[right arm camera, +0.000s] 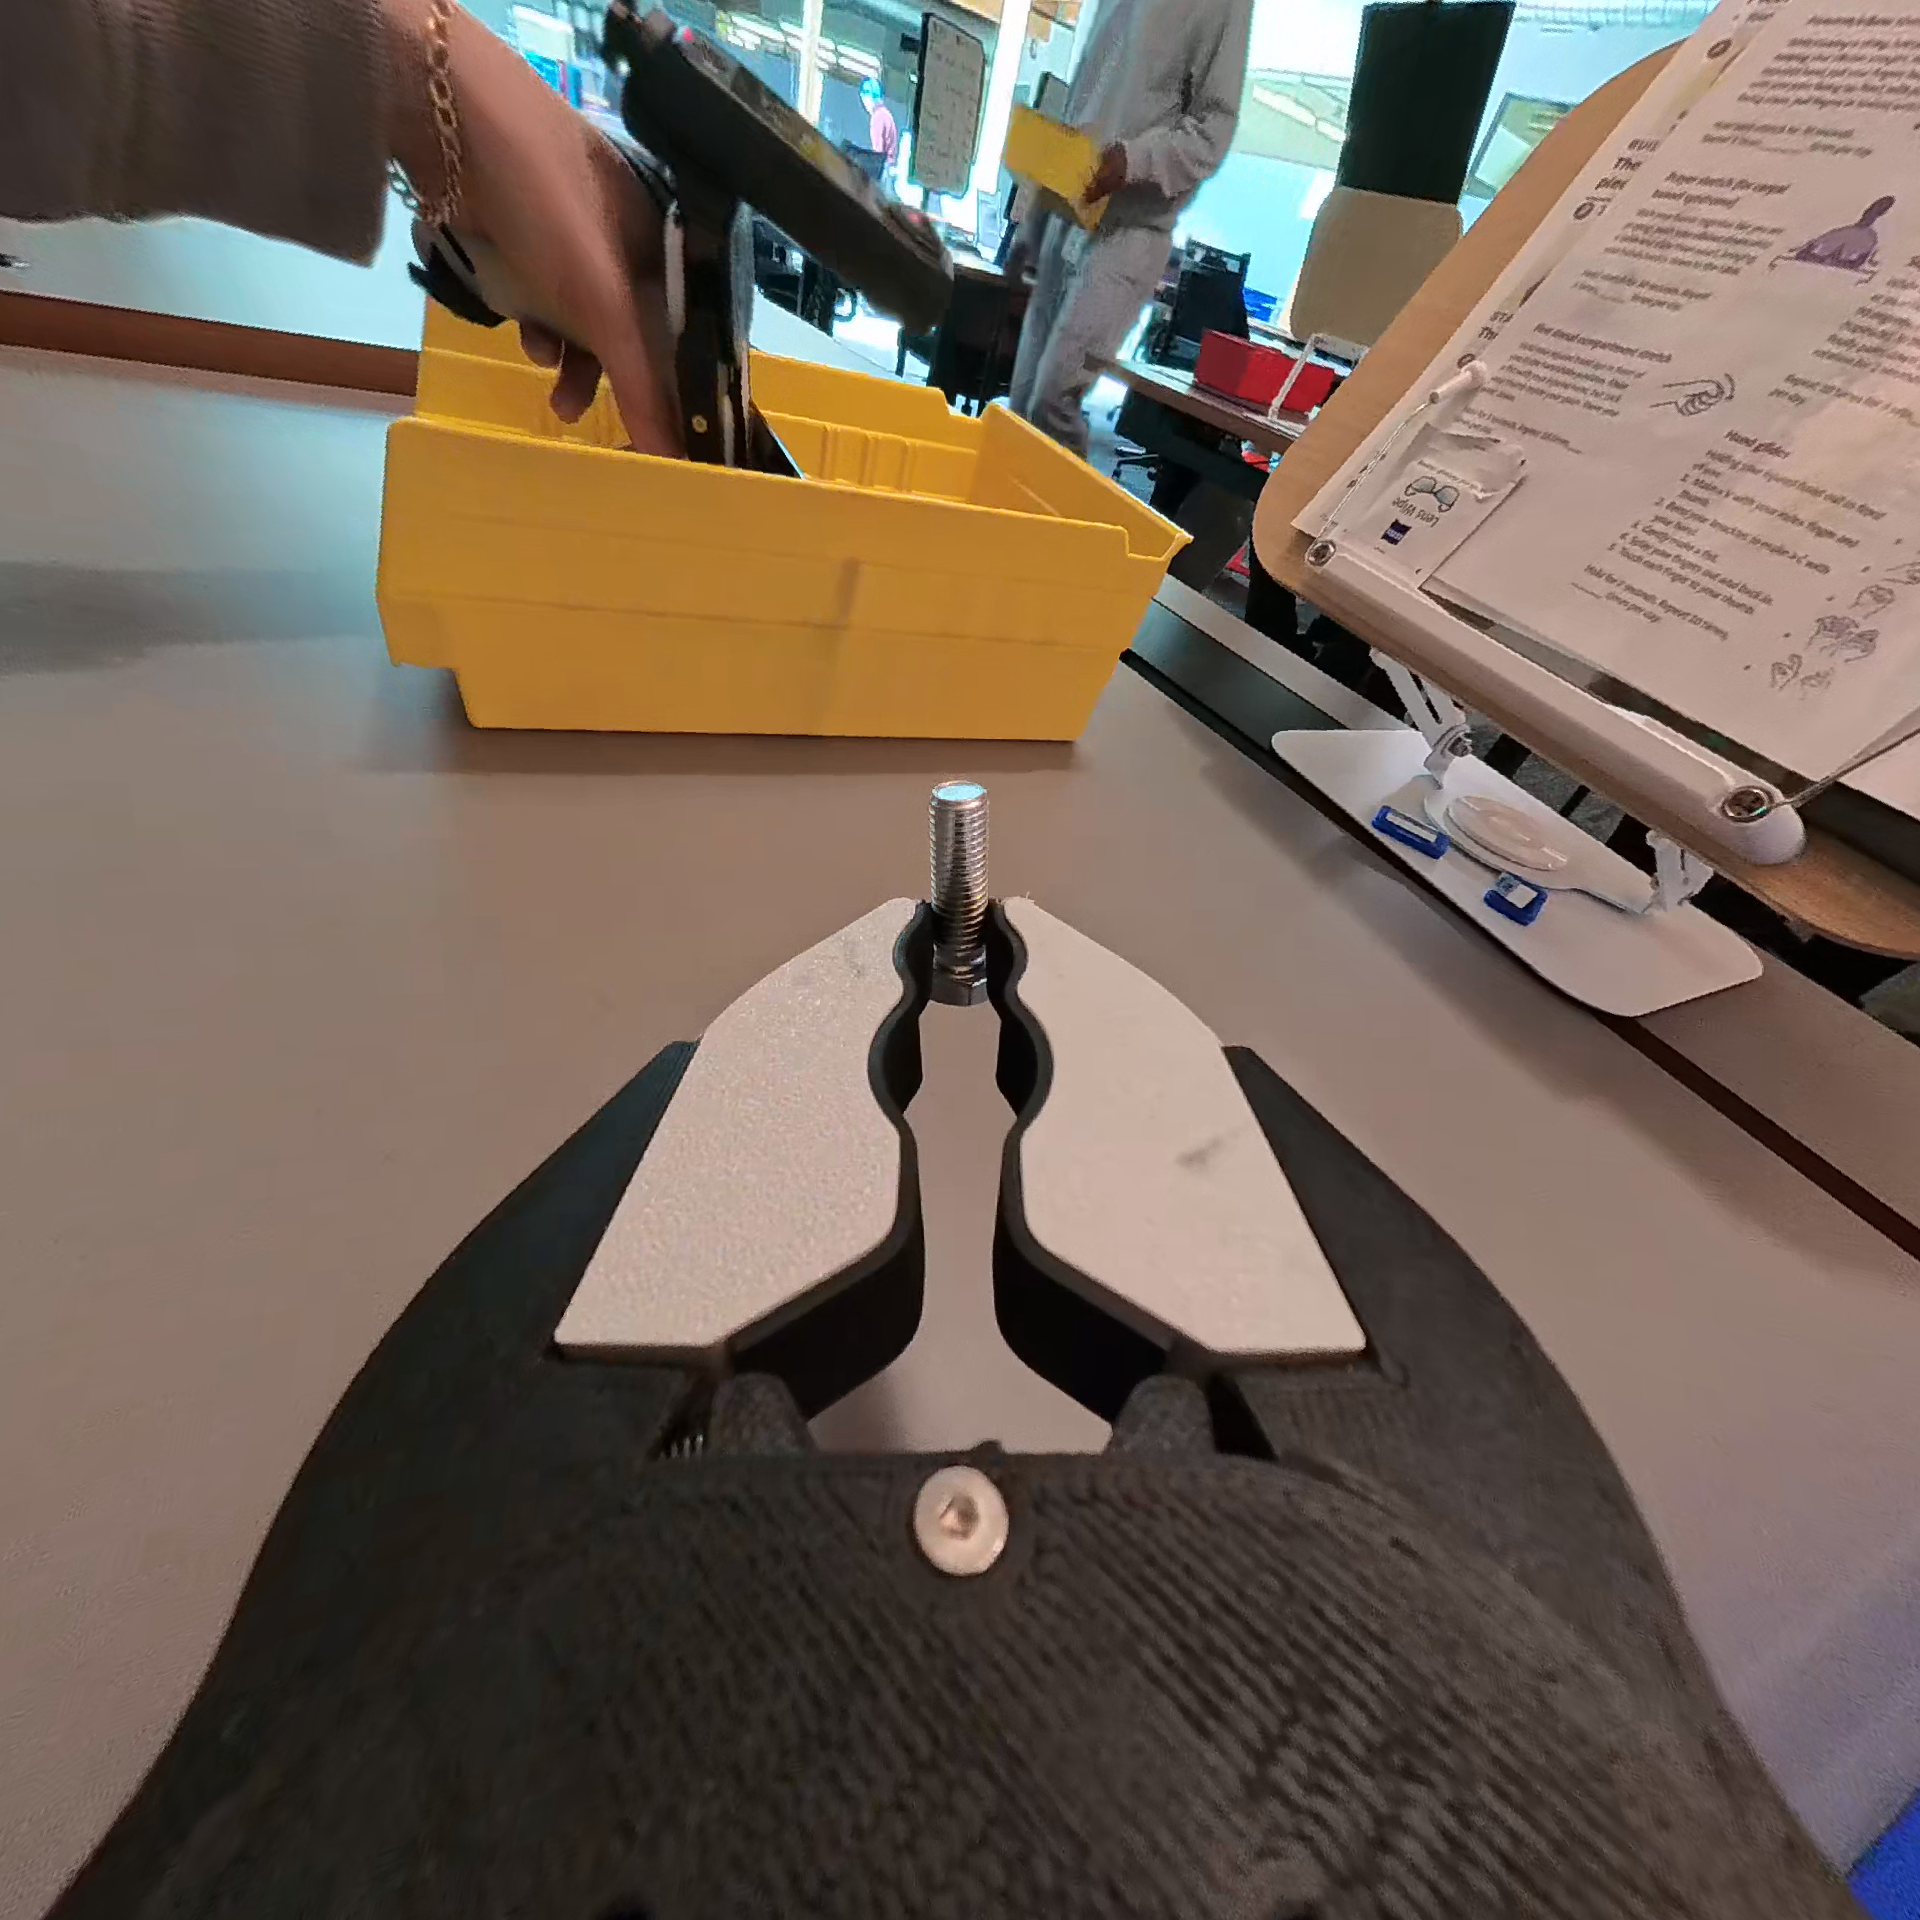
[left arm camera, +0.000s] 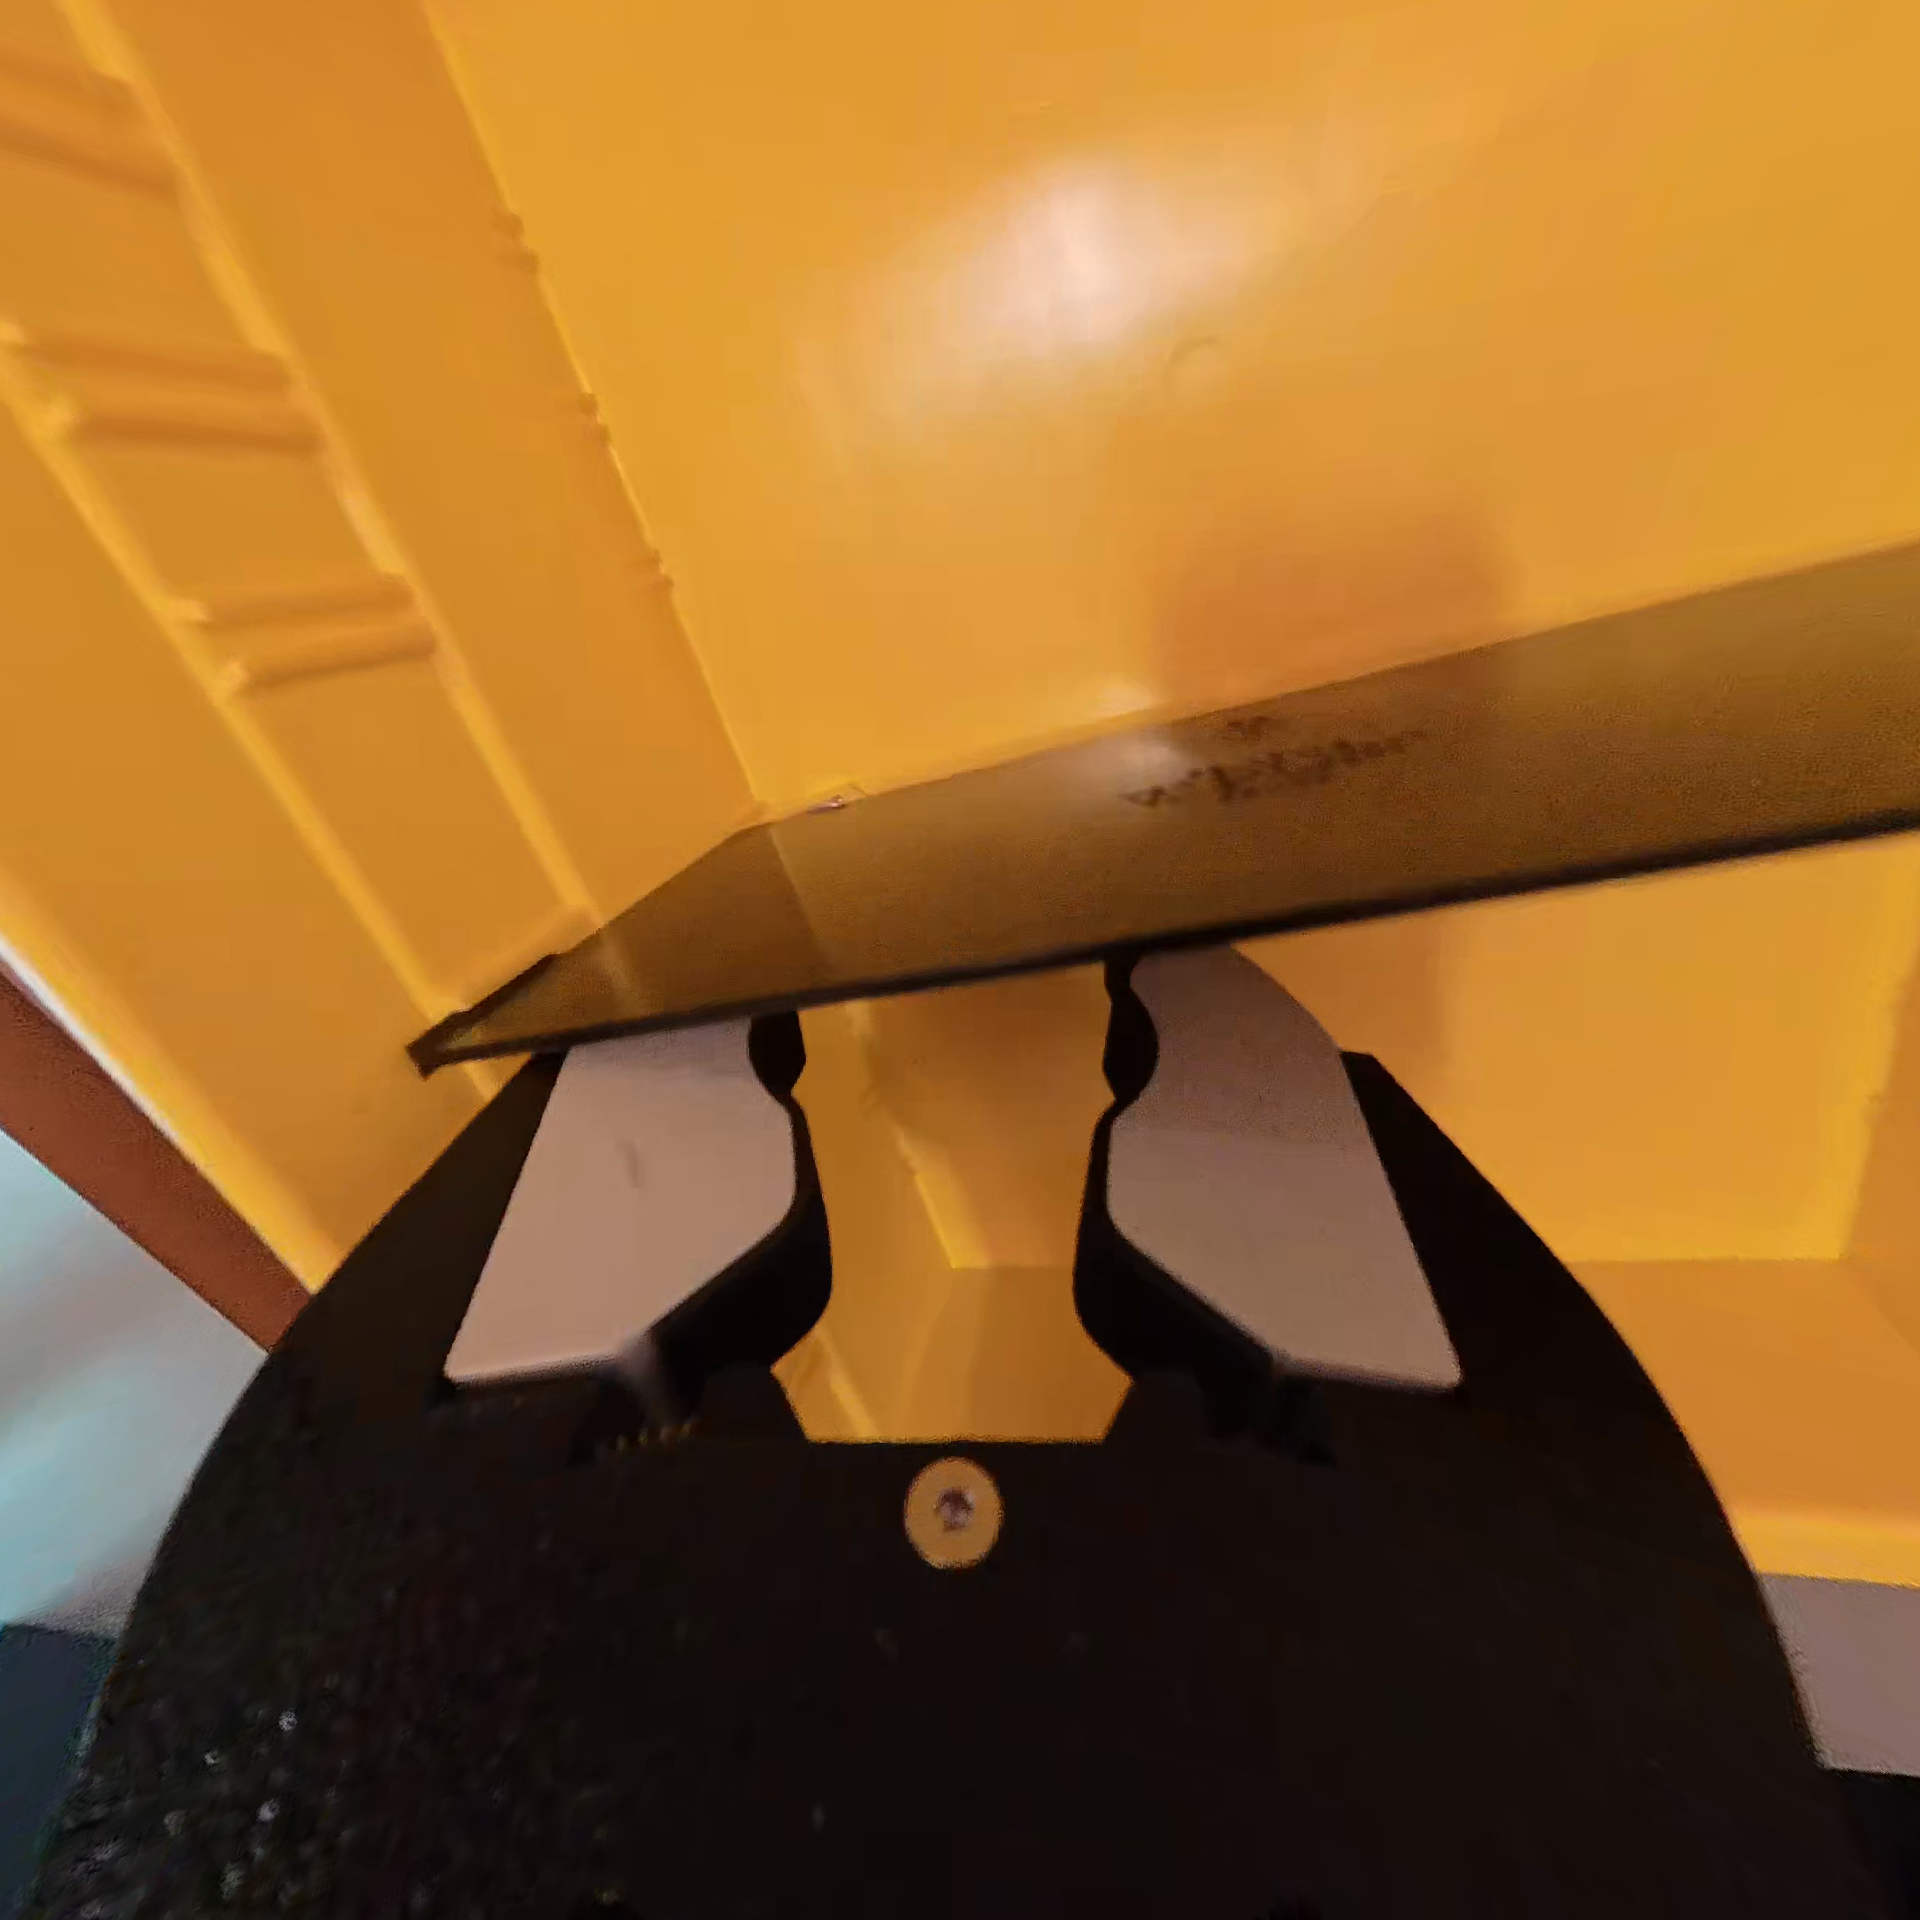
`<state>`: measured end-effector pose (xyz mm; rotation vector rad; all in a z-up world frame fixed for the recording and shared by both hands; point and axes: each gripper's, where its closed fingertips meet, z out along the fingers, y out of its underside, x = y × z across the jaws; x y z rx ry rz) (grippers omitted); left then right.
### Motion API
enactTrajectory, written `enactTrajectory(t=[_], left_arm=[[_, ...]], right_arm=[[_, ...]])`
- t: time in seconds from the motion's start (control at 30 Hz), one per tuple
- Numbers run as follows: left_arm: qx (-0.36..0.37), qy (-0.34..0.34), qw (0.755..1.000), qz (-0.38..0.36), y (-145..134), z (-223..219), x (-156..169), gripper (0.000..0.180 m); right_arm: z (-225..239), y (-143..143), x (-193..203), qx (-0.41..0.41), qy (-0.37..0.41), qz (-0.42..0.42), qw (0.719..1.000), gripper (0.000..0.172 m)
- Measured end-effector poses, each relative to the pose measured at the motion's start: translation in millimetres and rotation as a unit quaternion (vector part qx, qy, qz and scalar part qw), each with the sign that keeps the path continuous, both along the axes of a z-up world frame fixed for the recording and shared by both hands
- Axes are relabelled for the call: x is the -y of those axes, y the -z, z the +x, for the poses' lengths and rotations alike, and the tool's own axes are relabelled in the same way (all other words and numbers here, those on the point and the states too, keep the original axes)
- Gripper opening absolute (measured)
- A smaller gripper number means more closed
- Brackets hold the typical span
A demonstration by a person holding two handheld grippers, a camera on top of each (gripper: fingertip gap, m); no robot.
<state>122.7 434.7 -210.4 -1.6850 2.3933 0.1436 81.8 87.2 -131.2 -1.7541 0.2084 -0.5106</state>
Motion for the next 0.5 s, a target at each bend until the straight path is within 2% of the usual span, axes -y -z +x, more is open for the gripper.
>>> enactTrajectory(t=[0.03, 0.17, 0.33, 0.4, 0.43, 0.47, 0.5], left_arm=[[-0.003, -0.013, 1.0, -0.002, 2.2, 0.7, -1.0, 0.053], [-0.011, -0.054, 0.998, -0.025, 8.7, 3.6, 3.2, 0.051], [-0.003, -0.056, 0.998, -0.041, 8.9, 7.1, 2.2, 0.048], [-0.039, -0.053, 0.996, -0.062, 8.9, -3.6, 11.4, 0.05], [-0.08, -0.049, 0.991, -0.097, 10.2, -16.3, 24.7, 0.027], [-0.102, -0.042, 0.986, -0.127, 9.9, -23.6, 36.7, 0.028], [-0.095, -0.032, 0.987, -0.123, 7.0, -22.1, 38.5, 0.041]], right_arm=[[-0.2, 0.3, -0.1, 0.001, -0.001, -0.001, 1.0, 0.009], [-1.3, 1.2, -0.9, 0.009, -0.003, -0.008, 1.0, 0.009], [-3.8, 2.6, -2.8, 0.015, -0.009, -0.016, 1.0, 0.009], [-3.6, 3.2, -2.6, 0.018, -0.008, -0.02, 1.0, 0.009], [-3.1, 3.3, -2.1, 0.02, -0.007, -0.021, 1.0, 0.009], [-2.6, 3.4, -1.7, 0.021, -0.006, -0.022, 1.0, 0.009], [-2.1, 3.4, -1.2, 0.02, -0.005, -0.022, 1.0, 0.009]])
